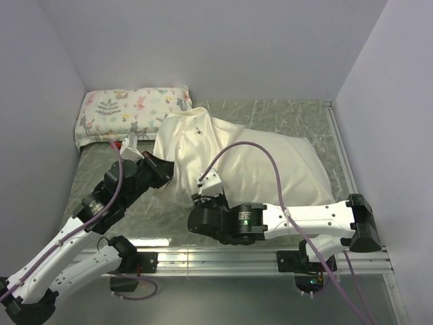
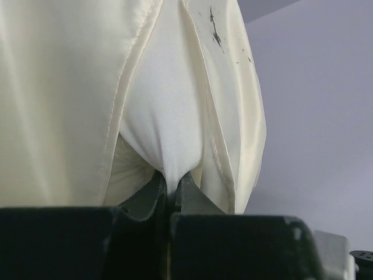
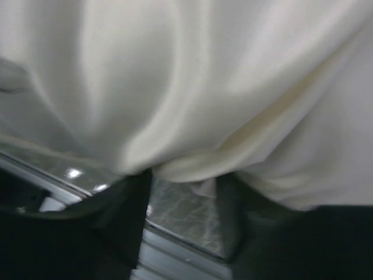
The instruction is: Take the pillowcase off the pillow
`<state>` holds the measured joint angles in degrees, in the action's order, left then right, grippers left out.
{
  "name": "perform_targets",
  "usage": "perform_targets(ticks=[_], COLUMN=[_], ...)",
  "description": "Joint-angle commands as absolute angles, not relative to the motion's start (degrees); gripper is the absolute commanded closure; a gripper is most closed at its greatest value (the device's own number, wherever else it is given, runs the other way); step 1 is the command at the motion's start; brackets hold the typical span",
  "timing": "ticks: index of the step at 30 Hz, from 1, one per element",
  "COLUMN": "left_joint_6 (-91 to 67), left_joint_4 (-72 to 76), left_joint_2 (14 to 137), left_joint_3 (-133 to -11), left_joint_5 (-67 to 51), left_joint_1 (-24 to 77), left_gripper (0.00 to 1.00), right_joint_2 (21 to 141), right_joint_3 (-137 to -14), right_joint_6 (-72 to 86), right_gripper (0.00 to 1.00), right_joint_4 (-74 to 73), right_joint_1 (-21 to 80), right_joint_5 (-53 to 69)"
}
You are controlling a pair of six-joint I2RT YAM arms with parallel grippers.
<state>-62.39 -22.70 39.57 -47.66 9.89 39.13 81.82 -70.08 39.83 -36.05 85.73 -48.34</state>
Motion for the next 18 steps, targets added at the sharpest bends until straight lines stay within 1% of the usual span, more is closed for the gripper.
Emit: perform_targets(ticks=[1,2,3,4,6,11,14,17,18], left_joint_6=[-60.2,-59.1,-58.5,-58.1,-56.4,-54.2,-53.0,-51.9,-51.7], left_joint_4=[-15.4,-16.4,-17.0,-17.5,-18.8,-20.0,-21.9,-24.3,-25.0], left_joint_2=[38.1,38.2,39.1,39.5,40.8,43.1,43.6,44.4,44.8], left_joint_3=[-56.2,-58.3,-59.2,-60.2,-62.7,-66.8,-69.2,-72.0,-72.5], left_joint_5=[13.9,14.1,14.6,14.8,15.5,16.3,18.1,17.1,16.6], left_joint_1=[39.1,39.1,39.1,39.2,39.1,38.8,38.0,36.0,35.3], left_gripper=[1.0,1.0,1.0,0.99,0.99,1.0,1.0,1.0,1.0], right_joint_2=[81.2,80.8,79.7,79.1,77.4,74.1,72.1,67.9,65.4], right_joint_3=[-71.2,-70.6,-69.1,-68.3,-65.5,-58.5,-54.1,-48.0,-44.8], right_joint_6=[47.2,48.2,48.8,49.7,52.3,56.4,58.2,54.2,53.0], right_gripper=[0.6,0.67,0.81,0.89,0.97,1.0,1.0,1.0,1.0], right_joint_4=[-42.9,-43.4,-44.5,-45.3,-47.2,-47.1,-48.1,-43.0,-39.7], right_joint_1=[84.9,84.6,84.6,84.5,84.4,82.4,78.0,70.2,65.3], right_joint_5=[-57.5,-57.6,-57.7,-57.9,-58.4,-55.8,-54.4,-50.7,-49.7])
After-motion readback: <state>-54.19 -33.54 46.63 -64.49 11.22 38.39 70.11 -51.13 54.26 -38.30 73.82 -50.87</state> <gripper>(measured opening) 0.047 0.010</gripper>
